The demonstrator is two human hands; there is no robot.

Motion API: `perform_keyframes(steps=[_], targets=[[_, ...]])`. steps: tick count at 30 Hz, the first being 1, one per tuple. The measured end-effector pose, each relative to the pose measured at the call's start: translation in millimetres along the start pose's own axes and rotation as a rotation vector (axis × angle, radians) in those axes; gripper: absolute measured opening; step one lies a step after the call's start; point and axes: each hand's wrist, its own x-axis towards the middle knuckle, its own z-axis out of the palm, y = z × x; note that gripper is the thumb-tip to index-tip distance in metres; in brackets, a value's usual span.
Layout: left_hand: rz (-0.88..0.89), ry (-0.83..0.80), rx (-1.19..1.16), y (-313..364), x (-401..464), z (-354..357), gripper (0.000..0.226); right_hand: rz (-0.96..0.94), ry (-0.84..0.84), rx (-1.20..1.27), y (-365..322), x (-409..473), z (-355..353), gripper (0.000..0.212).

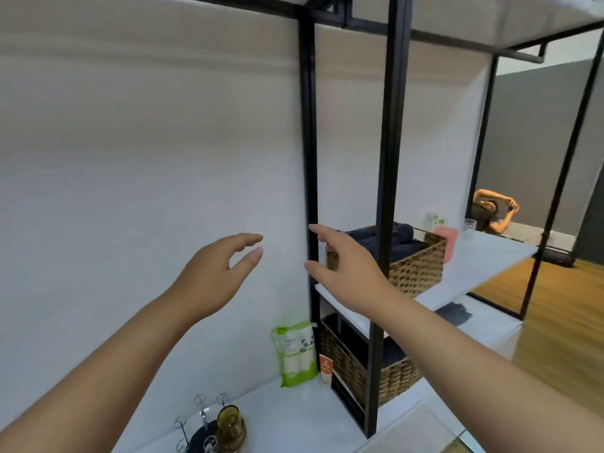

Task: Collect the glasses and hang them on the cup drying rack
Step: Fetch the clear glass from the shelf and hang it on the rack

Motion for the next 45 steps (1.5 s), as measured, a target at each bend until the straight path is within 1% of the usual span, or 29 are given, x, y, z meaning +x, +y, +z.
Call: perform_keyframes(steps=[8,12,16,20,23,29,36,39,43,45], targets=[[0.128,-0.013,-0.179,99.3,8.7,45.1,0.041,0.092,0.18,0.003,8.0,-45.7,-122.4,0.061],[0.172,-0.066,-0.24,146.7,22.0,94.6,0.041,0.144,0.241,-0.028,39.8,-65.5,-177.7,0.058],[0.182,-0.108,-0.32,188.0,47.4,156.8,0.04,0.184,0.264,-0.089,93.0,-81.9,-229.4,0.057],[0.192,-0.132,-0.363,244.5,91.1,242.6,0.042,0.224,0.295,-0.09,161.9,-88.9,-297.9,0.059],[0.181,-0.172,-0.362,269.9,112.3,294.9,0.047,0.261,0.292,-0.129,204.1,-95.3,-335.3,0.06],[0.158,-0.178,-0.301,310.9,162.0,380.9,0.048,0.312,0.3,-0.14,289.0,-86.6,-404.0,0.062],[0.157,-0.194,-0.272,338.4,242.6,473.7,0.045,0.353,0.289,-0.137,399.8,-49.5,-447.8,0.065],[0.152,-0.223,-0.325,338.8,278.6,519.2,0.044,0.362,0.28,-0.157,446.7,-31.3,-454.4,0.067],[0.194,-0.213,-0.317,339.5,355.5,575.6,0.043,0.374,0.274,-0.17,504.4,11.9,-472.0,0.069],[0.211,-0.203,-0.291,341.3,395.6,604.9,0.045,0.376,0.245,-0.212,532.6,37.7,-485.5,0.068]])
